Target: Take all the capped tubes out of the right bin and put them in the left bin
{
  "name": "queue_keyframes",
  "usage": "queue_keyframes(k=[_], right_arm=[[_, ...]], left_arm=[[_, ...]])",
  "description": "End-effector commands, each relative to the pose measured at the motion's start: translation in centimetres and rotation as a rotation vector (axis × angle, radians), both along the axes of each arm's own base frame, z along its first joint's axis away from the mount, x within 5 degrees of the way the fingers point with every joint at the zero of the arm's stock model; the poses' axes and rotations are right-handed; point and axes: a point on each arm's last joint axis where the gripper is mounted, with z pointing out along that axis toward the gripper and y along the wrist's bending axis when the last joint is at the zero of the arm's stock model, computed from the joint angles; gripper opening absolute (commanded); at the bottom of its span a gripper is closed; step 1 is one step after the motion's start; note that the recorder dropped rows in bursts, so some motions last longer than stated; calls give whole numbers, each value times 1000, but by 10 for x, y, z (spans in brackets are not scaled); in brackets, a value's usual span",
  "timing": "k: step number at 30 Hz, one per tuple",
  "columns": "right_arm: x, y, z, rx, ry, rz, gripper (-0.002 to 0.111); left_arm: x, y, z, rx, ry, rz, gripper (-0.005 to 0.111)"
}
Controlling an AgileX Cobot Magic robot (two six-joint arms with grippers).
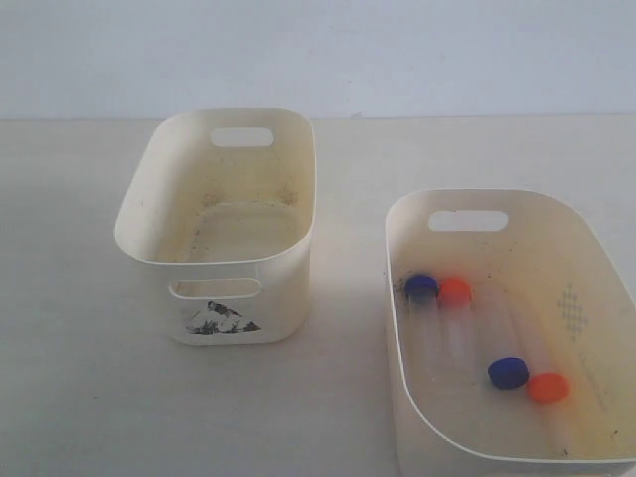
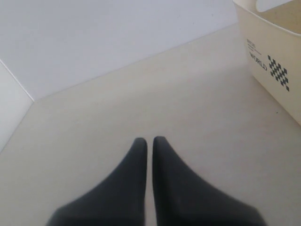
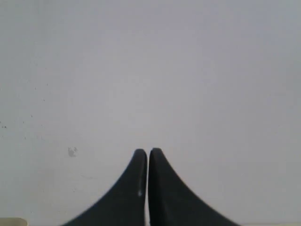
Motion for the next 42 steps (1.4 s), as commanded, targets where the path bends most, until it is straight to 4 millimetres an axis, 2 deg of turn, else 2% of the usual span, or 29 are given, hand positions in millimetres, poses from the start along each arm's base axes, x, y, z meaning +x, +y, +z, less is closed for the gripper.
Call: queue_keyframes(k=[1,6,8,14,21,25,30,36,39,42], right_arm=[[-1,1,37,-25,192,1,1],[24,1,50,-16,603,22,1],[35,1,54,-13,688,26,1],[64,0,61,-8,690,22,1],[73,-1,68,-1,595,16,1],[84,1,68,52,589,41,1],[111,4,52,130,702,82,1],[144,9,22,222,956,136,1],[153,19,19,179,1035,202,-1],[155,39,26,122,1040,299,0]], left_arm=[[0,0,1,-12,-6,-5,4],[0,0,1,-12,-6,-5,4],[0,0,1,-12,-6,-5,4],[0,0,1,-12,-6,-5,4],[0,0,1,-12,-6,-5,4],[0,0,1,-12,-6,-5,4],[0,0,1,-12,-6,-5,4],[0,0,1,-12,-6,-5,4],[0,0,1,-12,-6,-5,4],[0,0,1,-12,-6,-5,4]])
